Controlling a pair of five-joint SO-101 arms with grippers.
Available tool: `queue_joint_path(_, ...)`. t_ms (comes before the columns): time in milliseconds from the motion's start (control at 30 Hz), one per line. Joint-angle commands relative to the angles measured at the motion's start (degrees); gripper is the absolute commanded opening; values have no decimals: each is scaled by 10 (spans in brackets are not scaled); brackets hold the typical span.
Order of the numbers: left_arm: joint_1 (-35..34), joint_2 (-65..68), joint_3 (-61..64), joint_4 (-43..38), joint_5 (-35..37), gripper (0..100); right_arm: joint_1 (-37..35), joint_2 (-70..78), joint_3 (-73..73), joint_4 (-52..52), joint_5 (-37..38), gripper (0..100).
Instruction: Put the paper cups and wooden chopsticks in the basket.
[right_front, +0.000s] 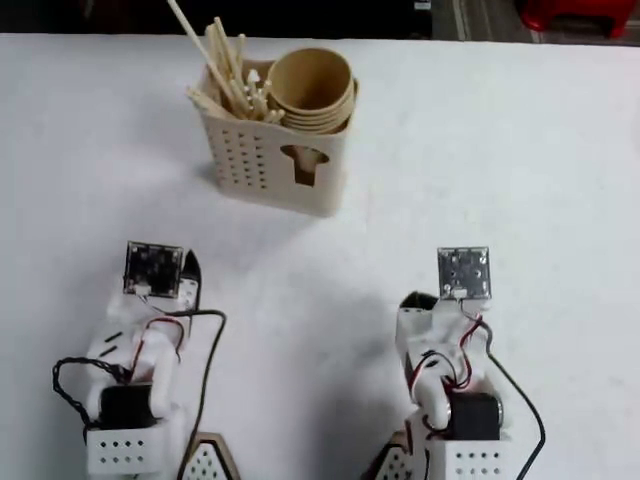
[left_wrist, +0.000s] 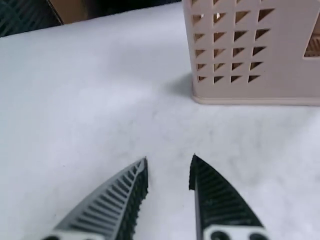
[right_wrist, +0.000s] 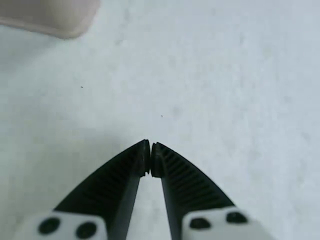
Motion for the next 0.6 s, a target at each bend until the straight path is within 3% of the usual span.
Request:
queue_joint_path(0,7,-7,-3,69,-4,150,24,-6,33,-12,0,18)
queue_joint_path(167,4,-7,-3,178,-5,147,33,-5,62,-11,0,18)
queue_joint_path(367,4,-7,-3,230,-5,146,67,-5,62,-5,0,18)
queue_joint_path(567,4,-7,-3,279,-4,146,69,-5,62,78,-2,18)
